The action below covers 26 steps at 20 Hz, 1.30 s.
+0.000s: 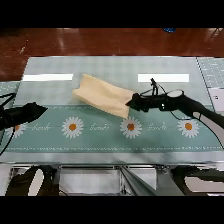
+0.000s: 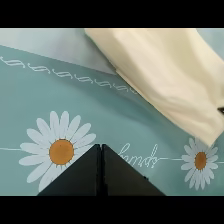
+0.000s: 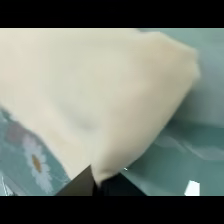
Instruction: Fold the shirts.
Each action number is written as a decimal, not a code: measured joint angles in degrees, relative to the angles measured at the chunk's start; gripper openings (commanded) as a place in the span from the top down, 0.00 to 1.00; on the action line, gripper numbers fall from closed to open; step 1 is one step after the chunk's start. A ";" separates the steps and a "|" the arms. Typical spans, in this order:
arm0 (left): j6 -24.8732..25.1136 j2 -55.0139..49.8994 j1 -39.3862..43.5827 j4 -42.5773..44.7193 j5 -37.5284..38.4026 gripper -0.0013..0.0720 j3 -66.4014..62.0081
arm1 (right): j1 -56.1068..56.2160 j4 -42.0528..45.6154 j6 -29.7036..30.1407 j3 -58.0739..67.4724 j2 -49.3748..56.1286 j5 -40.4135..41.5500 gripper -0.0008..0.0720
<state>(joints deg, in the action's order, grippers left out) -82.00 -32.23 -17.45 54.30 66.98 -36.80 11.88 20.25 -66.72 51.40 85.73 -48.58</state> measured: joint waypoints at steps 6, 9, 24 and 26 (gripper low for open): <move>-0.09 0.00 0.00 0.02 0.04 0.95 0.00 | 0.00 20.55 -10.54 33.75 1.03 -13.16 0.97; -0.09 0.00 0.00 0.02 0.07 0.95 0.00 | -1.86 30.40 -16.68 50.66 1.09 -20.39 0.97; -0.13 0.00 0.00 -0.24 -1.07 0.95 0.00 | -40.81 40.46 -33.86 62.51 -11.13 -48.04 0.97; -0.13 0.00 0.33 -0.59 -1.40 0.95 0.00 | -44.94 42.62 -35.01 58.75 -14.53 -51.47 0.97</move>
<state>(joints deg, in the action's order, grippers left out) -82.13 -32.23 -17.12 53.71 65.58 -36.80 -33.06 62.87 -101.73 110.15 71.20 -100.05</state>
